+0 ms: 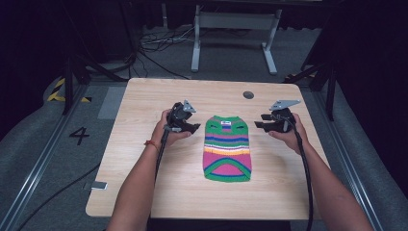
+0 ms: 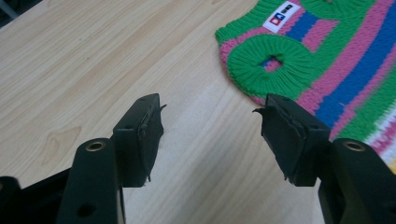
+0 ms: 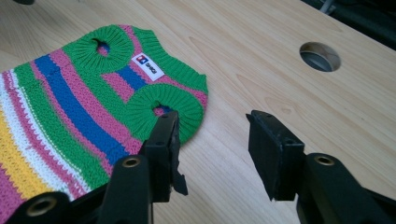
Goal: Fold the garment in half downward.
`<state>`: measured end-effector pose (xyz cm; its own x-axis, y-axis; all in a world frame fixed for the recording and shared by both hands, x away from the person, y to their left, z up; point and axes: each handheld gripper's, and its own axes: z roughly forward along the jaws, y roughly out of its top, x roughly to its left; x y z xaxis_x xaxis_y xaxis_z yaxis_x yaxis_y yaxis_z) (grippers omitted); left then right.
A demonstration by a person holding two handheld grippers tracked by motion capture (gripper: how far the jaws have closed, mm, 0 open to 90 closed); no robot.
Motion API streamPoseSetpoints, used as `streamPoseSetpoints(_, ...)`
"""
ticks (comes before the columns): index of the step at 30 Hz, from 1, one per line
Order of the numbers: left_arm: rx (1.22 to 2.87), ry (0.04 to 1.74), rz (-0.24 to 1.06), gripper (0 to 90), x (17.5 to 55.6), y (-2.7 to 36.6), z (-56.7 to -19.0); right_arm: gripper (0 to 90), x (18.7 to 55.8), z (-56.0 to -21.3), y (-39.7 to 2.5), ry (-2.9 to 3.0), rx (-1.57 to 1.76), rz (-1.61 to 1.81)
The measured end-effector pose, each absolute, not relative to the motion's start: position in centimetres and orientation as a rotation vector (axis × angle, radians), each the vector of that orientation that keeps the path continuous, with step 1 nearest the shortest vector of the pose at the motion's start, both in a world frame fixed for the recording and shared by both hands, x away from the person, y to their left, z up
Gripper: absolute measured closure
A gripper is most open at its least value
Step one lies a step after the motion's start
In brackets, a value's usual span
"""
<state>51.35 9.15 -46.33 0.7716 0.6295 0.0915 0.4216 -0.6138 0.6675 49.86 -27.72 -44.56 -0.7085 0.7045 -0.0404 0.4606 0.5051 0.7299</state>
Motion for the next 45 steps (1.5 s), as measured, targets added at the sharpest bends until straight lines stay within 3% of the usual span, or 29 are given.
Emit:
streamPoseSetpoints(7, 2.308, 0.837, 0.404, 41.2, 53.4, 7.6, -46.8, 59.7, 51.8, -45.4, -25.6, 2.436, 0.954, 0.961)
streamPoseSetpoints(24, 2.318, 0.829, 0.337, 46.1, 56.3, 2.3, -48.5, 58.5, 55.2, -48.1, -22.9, 2.464, 1.040, 0.976)
streamPoseSetpoints(35, 2.281, 0.893, 0.295, 56.5, 56.8, 2.2, -49.5, 56.3, 55.7, -49.1, -21.7, 2.476, 1.061, 0.923)
streamPoseSetpoints(40, 2.232, 0.947, 0.215, 56.9, 56.9, 2.6, -50.0, 57.9, 56.1, -49.7, -21.8, 2.478, 1.097, 0.957)
streamPoseSetpoints(43, 2.233, 0.941, 0.249, 57.0, 56.7, 2.5, -50.1, 60.2, 56.2, -49.9, -22.0, 2.487, 1.117, 0.998)
streamPoseSetpoints(44, 2.234, 0.946, 0.250, 58.1, 56.5, 2.3, -50.1, 60.9, 56.3, -50.0, -22.1, 2.495, 1.128, 1.014)
streamPoseSetpoints(45, 2.230, 0.940, 0.242, 65.8, 56.4, 2.3, -50.1, 64.6, 56.3, -50.0, -22.1, 2.501, 1.128, 1.024)
